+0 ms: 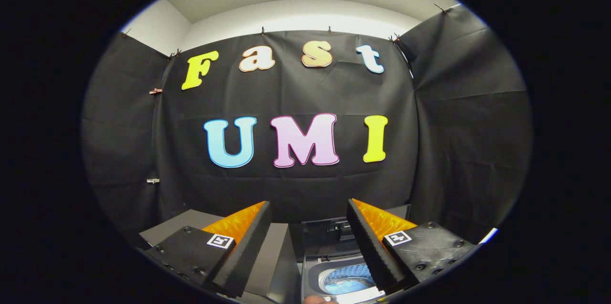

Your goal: Put the clothes into the washing machine and then close the washing machine lid.

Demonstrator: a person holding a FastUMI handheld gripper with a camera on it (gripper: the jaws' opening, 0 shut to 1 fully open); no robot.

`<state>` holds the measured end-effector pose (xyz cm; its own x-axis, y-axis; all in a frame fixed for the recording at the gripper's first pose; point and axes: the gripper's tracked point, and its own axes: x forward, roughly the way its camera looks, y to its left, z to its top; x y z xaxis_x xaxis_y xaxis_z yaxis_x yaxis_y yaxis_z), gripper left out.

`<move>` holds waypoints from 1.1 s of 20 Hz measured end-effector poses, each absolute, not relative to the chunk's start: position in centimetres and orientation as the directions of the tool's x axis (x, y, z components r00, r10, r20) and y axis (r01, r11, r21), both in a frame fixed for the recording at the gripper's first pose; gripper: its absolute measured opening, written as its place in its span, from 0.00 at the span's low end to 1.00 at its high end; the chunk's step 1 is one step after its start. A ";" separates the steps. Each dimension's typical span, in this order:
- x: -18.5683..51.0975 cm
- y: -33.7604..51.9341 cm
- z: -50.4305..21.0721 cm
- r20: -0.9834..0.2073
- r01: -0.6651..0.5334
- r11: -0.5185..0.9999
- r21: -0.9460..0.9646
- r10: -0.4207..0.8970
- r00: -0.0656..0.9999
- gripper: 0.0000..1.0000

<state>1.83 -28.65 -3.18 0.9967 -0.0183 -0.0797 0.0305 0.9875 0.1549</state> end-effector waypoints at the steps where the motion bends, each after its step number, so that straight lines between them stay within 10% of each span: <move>1: 1.8 -28.6 -3.1 -0.081 0.029 0.987 0.157 -0.016 0.997 0.99; 22: 1.1 -27.5 -2.9 -0.068 0.009 0.988 0.155 0.001 0.998 0.99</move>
<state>1.13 -27.47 -2.89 0.9977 0.0015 -0.0682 0.0091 0.9879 0.1550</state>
